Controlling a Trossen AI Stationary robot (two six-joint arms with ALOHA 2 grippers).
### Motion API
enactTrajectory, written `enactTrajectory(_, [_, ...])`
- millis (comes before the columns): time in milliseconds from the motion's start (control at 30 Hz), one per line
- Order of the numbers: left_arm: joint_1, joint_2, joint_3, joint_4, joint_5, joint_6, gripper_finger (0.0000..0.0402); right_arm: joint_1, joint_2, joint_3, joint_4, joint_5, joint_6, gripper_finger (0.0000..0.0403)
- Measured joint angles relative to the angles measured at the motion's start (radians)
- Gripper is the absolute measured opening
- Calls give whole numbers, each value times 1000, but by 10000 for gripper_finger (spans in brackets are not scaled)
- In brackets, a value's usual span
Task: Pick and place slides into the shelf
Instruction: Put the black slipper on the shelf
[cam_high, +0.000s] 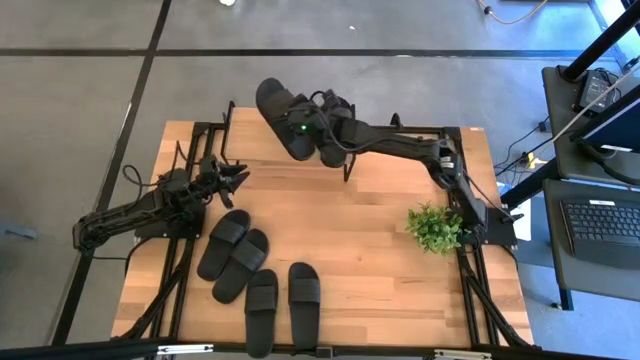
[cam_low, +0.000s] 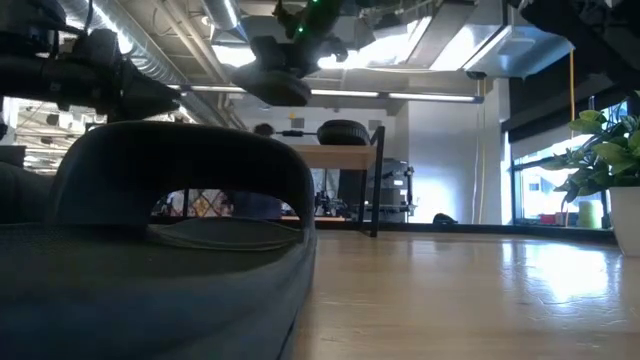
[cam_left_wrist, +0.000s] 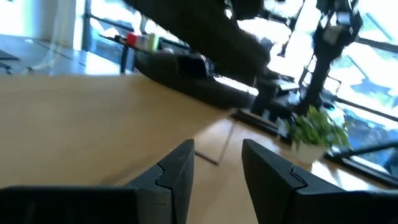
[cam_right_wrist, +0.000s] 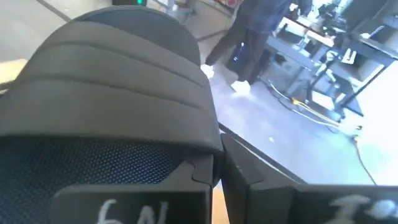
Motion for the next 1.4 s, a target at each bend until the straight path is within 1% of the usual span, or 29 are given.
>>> enactTrajectory(67, [0, 0, 28, 5, -35, 20, 128, 1, 6, 33, -65, 0, 52, 14])
enactTrajectory(167, [0, 6, 88, -18, -32, 87, 128, 1, 5, 53, -125, 3, 140, 14])
enactTrajectory(233, [0, 34, 148, -67, -19, 125, 125, -1, 5, 70, -173, 3, 178, 14])
enactTrajectory(300, [0, 83, 210, -142, -28, 134, 119, -5, 5, 75, -177, 3, 206, 14])
enactTrajectory(400, [0, 184, 291, -203, -57, 132, 107, -7, 5, 75, -201, 3, 238, 14])
enactTrajectory(500, [0, 305, 350, -215, -66, 141, 93, -7, 5, 75, -218, 3, 273, 14])
enactTrajectory(567, [0, 398, 390, -213, -78, 174, 84, -7, 5, 75, -218, 3, 282, 14])
enactTrajectory(733, [15, 613, 485, -203, -166, 274, 66, -7, 5, 75, -238, 3, 293, 14])
enactTrajectory(867, [60, 726, 573, -184, -218, 293, 57, -6, 5, 74, -314, 2, 343, 14])
enactTrajectory(1033, [136, 838, 689, -180, -221, 344, 48, -3, 5, 74, -375, 1, 389, 14])
enactTrajectory(1133, [177, 916, 744, -181, -193, 364, 42, -1, 5, 74, -373, 1, 389, 14])
enactTrajectory(1233, [208, 999, 782, -181, -146, 364, 37, -1, 5, 74, -372, -1, 390, 14])
enactTrajectory(1333, [234, 1072, 808, -179, -143, 365, 32, -1, 5, 74, -373, -3, 390, 14])
enactTrajectory(1400, [248, 1109, 815, -149, -132, 365, 29, 0, 5, 74, -373, -3, 389, 14])
